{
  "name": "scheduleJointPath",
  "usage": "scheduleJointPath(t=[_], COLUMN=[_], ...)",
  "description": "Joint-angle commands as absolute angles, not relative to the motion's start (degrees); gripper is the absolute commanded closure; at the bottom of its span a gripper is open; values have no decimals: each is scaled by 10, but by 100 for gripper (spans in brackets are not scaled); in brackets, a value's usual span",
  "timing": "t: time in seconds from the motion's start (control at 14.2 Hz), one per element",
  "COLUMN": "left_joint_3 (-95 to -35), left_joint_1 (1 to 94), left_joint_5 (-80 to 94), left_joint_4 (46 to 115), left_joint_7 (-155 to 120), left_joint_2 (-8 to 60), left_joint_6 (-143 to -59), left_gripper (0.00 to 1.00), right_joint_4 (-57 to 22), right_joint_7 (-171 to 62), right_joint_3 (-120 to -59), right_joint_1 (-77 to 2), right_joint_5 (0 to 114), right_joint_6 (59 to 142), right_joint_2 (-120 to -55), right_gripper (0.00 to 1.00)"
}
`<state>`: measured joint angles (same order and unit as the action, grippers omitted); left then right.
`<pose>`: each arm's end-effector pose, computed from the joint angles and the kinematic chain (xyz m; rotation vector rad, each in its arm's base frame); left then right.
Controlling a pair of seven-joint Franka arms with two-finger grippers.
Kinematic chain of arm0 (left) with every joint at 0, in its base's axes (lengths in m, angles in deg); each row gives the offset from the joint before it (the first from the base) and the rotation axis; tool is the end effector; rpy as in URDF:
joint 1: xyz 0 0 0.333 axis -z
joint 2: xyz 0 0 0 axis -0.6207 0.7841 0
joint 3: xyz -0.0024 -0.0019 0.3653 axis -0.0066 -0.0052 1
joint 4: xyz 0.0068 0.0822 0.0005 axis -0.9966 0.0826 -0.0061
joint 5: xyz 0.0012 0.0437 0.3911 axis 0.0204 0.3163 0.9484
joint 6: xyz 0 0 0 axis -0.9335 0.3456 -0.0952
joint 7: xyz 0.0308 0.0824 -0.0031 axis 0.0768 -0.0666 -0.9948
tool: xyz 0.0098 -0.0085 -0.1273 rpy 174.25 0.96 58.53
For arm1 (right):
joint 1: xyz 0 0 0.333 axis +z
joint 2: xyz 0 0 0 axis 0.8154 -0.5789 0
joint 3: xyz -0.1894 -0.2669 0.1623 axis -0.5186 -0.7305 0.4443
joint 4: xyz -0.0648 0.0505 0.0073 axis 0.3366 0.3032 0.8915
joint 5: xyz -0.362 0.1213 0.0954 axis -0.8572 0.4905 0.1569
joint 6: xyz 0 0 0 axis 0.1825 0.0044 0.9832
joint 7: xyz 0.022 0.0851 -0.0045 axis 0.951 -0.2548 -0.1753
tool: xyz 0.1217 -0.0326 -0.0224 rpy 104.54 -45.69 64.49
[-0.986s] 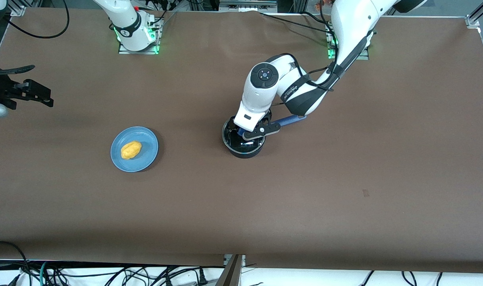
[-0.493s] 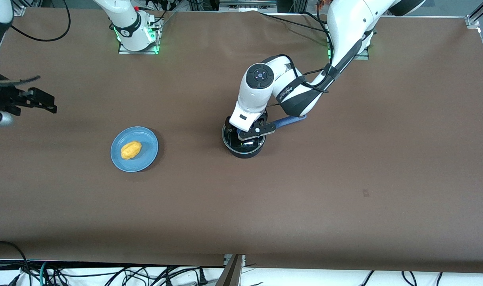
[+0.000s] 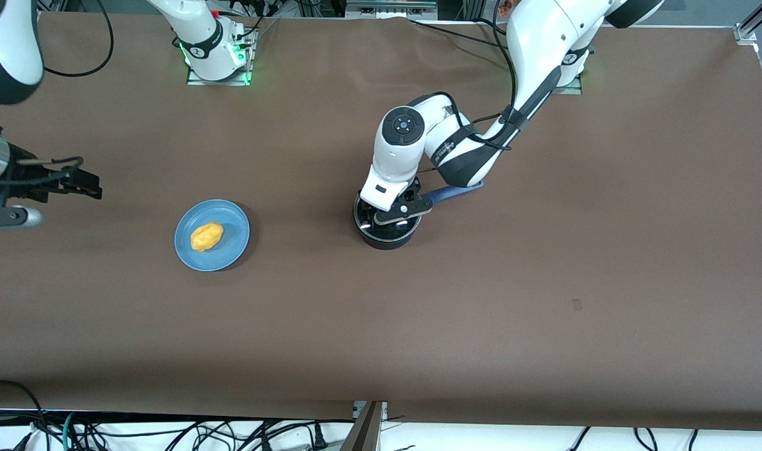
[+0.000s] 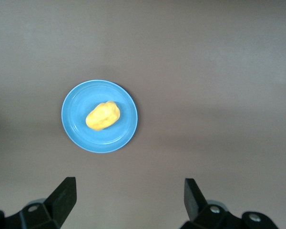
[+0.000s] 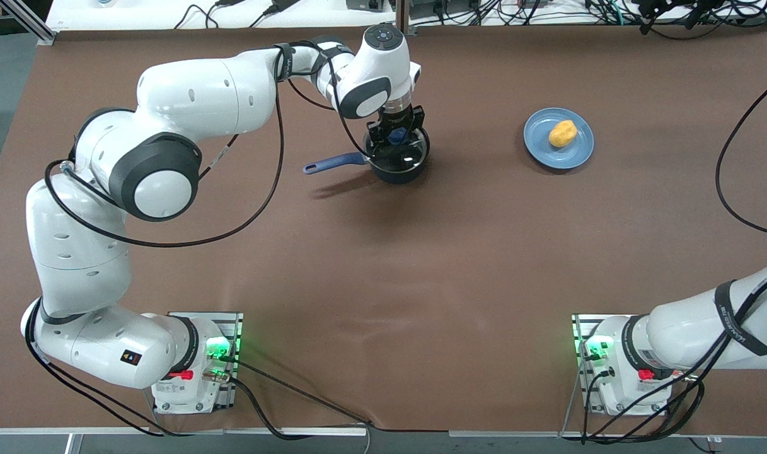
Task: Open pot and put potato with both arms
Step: 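Lift the lid with the left gripper while the right gripper reaches the potato, then set the lid on the table with the left gripper while the right grasps potato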
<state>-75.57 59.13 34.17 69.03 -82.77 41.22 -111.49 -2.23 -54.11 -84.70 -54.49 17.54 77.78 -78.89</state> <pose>0.5437 -0.5065 0.2967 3.0102 0.4908 -0.0307 0.6424 -0.0077 0.5517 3.0934 0.1227 -0.1687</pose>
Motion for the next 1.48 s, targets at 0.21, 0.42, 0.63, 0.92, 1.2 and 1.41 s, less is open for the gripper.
scheduleJointPath(t=[0.21,0.42,0.63,0.92,1.2,1.41], left_joint_3=[-746,-748,-753,-761,-784,-814], left_joint_1=[603,602,596,521,436,345], left_joint_5=[359,352,347,304,274,269], left_joint_4=[650,640,623,625,636,667], left_joint_7=[-814,-813,-809,-660,-525,-367], left_joint_2=[419,414,403,370,327,292], left_joint_6=[-1101,-1082,-1051,-1007,-941,-914], left_gripper=[100,100,100,100,100,100], right_joint_4=[-23,-75,-137,-147,-150,-150], right_joint_7=[-369,-269,-208,-89,-69,-69], right_joint_3=[-842,-841,-841,-841,-841,-841], right_joint_1=[-532,-522,-511,-473,-470,-470], right_joint_5=[178,178,178,178,178,177], right_joint_6=[814,867,942,961,961,971], right_joint_2=[-888,-910,-917,-951,-976,-990], right_gripper=[0,0,0,0,0,0])
